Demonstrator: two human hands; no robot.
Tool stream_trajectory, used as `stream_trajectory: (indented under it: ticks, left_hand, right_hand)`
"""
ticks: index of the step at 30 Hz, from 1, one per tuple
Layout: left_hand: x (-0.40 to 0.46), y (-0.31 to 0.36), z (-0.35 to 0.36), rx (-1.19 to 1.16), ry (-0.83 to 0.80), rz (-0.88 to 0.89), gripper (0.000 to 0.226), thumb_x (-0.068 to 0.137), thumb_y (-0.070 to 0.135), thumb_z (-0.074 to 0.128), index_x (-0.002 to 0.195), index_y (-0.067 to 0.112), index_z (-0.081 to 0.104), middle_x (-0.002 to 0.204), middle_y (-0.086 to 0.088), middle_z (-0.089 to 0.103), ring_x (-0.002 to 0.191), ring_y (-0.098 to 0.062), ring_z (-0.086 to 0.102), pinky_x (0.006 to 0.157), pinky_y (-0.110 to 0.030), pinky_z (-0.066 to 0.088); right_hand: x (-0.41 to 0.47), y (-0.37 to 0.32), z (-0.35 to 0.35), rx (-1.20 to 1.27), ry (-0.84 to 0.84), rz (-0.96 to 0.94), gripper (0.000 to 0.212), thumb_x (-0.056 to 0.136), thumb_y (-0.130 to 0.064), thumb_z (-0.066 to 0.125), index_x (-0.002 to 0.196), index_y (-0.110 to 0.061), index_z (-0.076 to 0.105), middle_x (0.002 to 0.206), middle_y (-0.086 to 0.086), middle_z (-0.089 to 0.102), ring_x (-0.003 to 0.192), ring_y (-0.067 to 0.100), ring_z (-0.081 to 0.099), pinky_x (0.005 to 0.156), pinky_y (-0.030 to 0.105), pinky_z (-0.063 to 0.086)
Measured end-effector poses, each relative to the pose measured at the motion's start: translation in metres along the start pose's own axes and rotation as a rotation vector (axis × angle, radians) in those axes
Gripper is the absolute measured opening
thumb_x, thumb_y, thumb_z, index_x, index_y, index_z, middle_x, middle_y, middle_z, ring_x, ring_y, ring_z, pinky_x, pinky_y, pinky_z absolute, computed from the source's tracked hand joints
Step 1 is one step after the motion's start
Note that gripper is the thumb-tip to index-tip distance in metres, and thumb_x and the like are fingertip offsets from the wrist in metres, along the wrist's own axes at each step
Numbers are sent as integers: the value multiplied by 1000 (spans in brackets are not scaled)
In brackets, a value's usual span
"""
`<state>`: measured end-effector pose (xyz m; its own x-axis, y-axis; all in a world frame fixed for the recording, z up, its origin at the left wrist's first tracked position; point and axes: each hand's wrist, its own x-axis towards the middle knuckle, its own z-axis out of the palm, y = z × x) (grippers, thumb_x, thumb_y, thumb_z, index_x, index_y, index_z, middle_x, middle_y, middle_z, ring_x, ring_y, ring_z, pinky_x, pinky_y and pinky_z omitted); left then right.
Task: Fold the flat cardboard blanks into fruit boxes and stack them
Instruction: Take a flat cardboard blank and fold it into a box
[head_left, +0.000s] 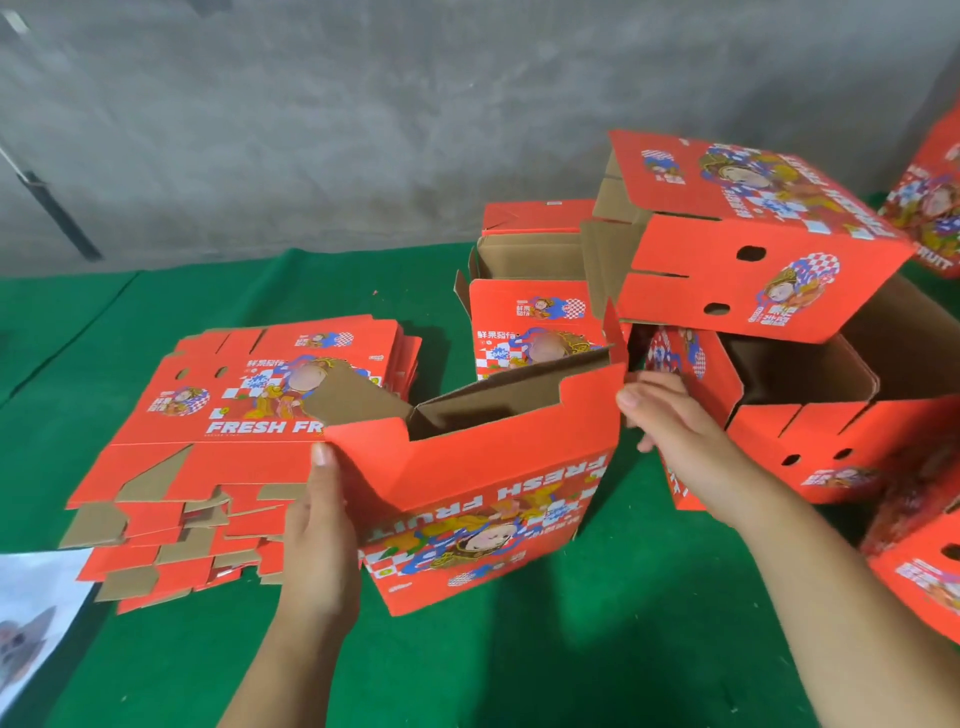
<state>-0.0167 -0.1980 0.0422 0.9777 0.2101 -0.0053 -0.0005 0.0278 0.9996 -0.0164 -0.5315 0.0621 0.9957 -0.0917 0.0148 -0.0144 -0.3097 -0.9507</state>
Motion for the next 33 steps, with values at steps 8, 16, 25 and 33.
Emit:
stream_trajectory:
  ticks: [8, 16, 25, 33]
  left_hand:
    - [-4, -10, 15, 190, 61, 92, 50, 85, 86, 42, 96, 47, 71, 97, 20, 64, 95, -4, 58, 85, -32, 45]
    - [-4, -19, 21, 476, -20, 134, 63, 94, 65, 35, 152, 41, 45, 121, 0, 45, 119, -6, 39, 112, -34, 31]
    - [-15, -12, 32, 704, 90, 283, 46, 103, 40, 55, 145, 22, 56, 111, -13, 49, 108, -24, 39, 99, -42, 33]
    - [-15, -13, 32, 933, 116, 427, 58, 92, 18, 73, 147, 22, 55, 125, -18, 48, 102, -38, 46, 96, -48, 33]
  right_hand:
    - [-61, 0, -10, -408, 228, -442, 42, 95, -39, 54, 72, -6, 67, 106, -8, 63, 102, 21, 58, 90, 32, 42]
    - [-87, 9, -14, -405, 37, -239, 26, 88, -61, 54, 88, -49, 77, 170, -17, 7, 150, 17, 11, 119, 36, 14]
    - [-98, 14, -1, -752, 346, -70, 59, 89, -76, 38, 129, -34, 47, 153, 3, 25, 143, 28, 19, 113, 53, 31]
    - [-109, -8, 48, -732, 713, -288, 62, 91, -31, 66, 149, -31, 45, 127, 8, 39, 115, 35, 39, 98, 52, 37]
